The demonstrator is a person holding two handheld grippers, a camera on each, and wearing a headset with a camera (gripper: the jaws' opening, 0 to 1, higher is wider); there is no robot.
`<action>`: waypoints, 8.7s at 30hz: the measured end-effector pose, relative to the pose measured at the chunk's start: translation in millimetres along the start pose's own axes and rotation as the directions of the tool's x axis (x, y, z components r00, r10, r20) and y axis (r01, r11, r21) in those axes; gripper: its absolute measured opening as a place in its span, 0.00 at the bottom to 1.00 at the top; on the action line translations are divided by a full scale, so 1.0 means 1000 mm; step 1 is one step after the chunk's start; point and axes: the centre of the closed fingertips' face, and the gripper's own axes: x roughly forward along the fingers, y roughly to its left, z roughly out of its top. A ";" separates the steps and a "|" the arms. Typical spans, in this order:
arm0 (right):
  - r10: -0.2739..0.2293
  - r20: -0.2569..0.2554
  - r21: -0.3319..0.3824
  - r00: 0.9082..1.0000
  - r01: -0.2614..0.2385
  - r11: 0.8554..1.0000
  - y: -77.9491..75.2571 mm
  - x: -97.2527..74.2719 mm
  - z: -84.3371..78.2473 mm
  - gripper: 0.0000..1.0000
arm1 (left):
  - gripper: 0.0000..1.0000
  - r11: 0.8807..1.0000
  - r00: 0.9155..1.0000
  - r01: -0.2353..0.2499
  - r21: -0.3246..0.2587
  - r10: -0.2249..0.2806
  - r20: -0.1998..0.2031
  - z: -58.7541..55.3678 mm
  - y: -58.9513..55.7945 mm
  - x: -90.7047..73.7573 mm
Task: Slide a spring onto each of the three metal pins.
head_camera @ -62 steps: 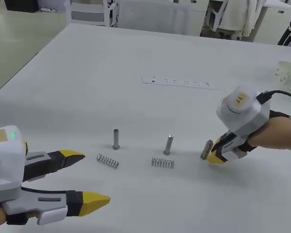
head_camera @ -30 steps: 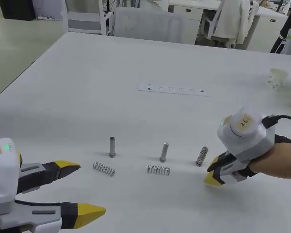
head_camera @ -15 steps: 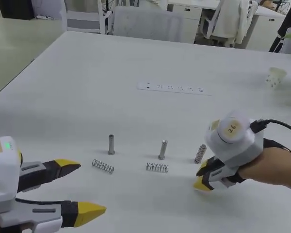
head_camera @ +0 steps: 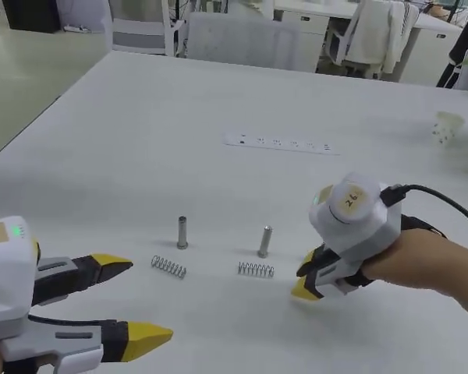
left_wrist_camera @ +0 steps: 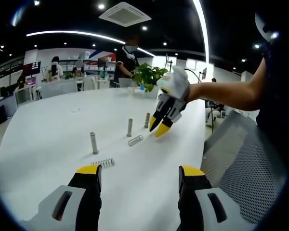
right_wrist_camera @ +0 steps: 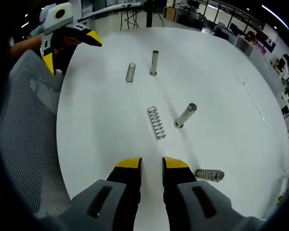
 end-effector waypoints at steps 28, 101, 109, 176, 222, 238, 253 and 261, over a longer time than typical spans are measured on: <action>0.043 -0.011 -0.063 0.999 -0.043 0.997 -0.011 0.025 0.027 0.14 | 0.59 1.000 1.000 -0.008 -0.008 0.008 0.001 0.001 0.003 0.000; 0.082 -0.048 -0.080 0.995 -0.086 0.993 -0.001 0.026 0.028 0.08 | 0.56 1.000 1.000 0.009 -0.009 -0.009 -0.004 -0.002 0.001 0.005; 0.096 -0.049 -0.115 0.994 -0.101 0.988 0.011 0.016 0.036 0.08 | 0.55 1.000 1.000 0.018 0.003 -0.018 -0.005 0.001 -0.001 0.006; 0.266 -0.036 -0.410 0.963 -0.257 0.875 0.108 -0.015 0.100 0.08 | 0.28 0.984 0.990 0.141 0.107 -0.140 -0.017 0.011 -0.034 0.029; 0.286 -0.040 -0.422 0.957 -0.276 0.864 0.117 -0.017 0.095 0.09 | 0.02 0.968 0.982 0.187 0.167 -0.184 -0.031 0.009 -0.043 0.030; 0.292 -0.046 -0.391 0.955 -0.286 0.875 0.113 -0.012 0.087 0.10 | 0.02 0.966 0.979 0.197 0.165 -0.203 0.021 0.024 -0.047 0.024; 0.296 -0.034 -0.388 0.955 -0.285 0.876 0.114 -0.013 0.086 0.09 | 0.02 0.963 0.978 0.201 0.178 -0.208 0.024 0.026 -0.048 0.025; 0.294 -0.025 -0.395 0.956 -0.279 0.875 0.115 -0.017 0.089 0.09 | 0.02 0.963 0.978 0.199 0.180 -0.206 0.022 0.025 -0.047 0.024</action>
